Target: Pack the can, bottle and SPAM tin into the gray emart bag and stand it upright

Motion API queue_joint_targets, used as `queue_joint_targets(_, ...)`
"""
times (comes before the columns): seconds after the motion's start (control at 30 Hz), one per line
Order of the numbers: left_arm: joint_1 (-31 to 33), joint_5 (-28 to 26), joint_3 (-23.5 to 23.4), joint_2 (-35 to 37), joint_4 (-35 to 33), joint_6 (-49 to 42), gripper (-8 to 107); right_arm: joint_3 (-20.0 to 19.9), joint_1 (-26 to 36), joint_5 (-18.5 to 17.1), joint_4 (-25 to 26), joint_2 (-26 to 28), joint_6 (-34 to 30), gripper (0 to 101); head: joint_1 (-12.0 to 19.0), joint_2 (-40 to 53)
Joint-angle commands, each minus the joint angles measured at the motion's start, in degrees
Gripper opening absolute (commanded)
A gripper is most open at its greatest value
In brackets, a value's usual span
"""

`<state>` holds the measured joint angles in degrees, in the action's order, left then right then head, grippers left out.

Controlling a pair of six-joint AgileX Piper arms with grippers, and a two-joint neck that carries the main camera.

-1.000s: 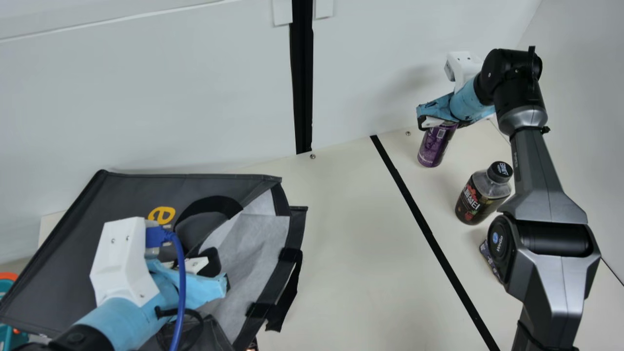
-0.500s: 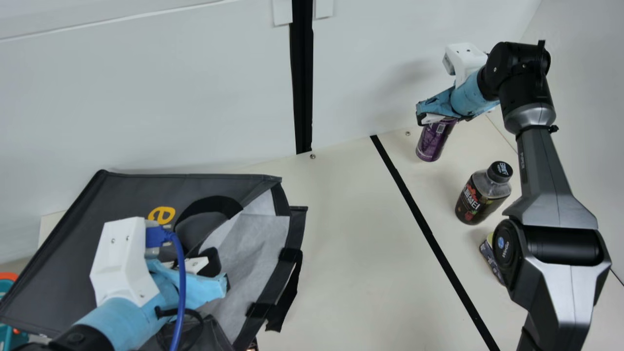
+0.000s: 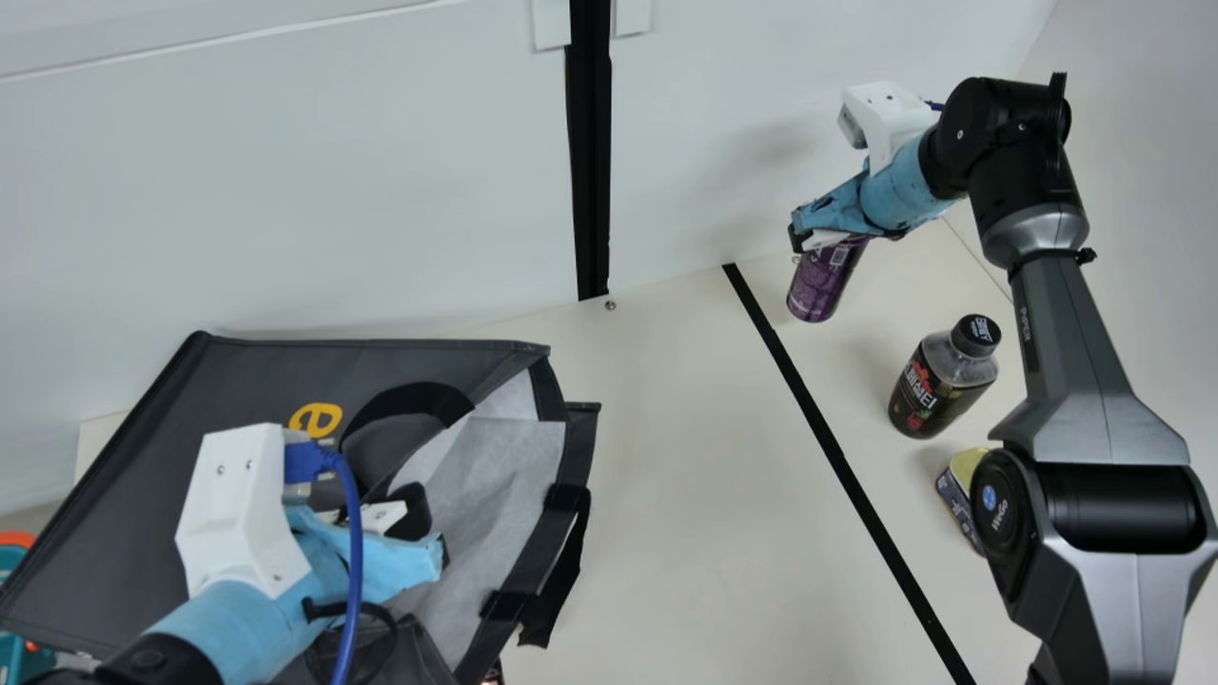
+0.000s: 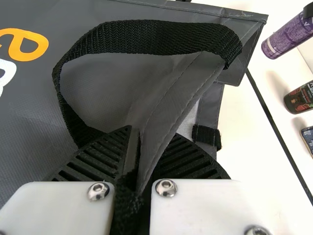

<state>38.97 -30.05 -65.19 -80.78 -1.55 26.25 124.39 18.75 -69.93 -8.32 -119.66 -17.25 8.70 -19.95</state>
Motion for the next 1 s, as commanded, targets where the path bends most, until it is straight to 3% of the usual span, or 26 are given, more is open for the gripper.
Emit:
queue_joint_targets(0.0, 0.0, 0.0, 0.0, 0.0, 0.0, 0.0, -8, -1.1, -0.3, 0.0, -0.3, 1.0, -0.4, 0, 1.3, 0.0)
queue_joint_targets(0.5, 0.0, 0.0, 0.0, 0.0, 0.0, 0.0, -8, -11.5, -3.5, 0.0, -2.2, 10.0, -3.4, 0, 1.3, 0.0)
queue_joint_targets(0.97, 0.0, 0.0, 0.0, 0.0, 0.0, 0.0, -8, -23.8, -5.9, 0.6, -3.8, 20.3, -6.1, 0, 1.3, 0.0)
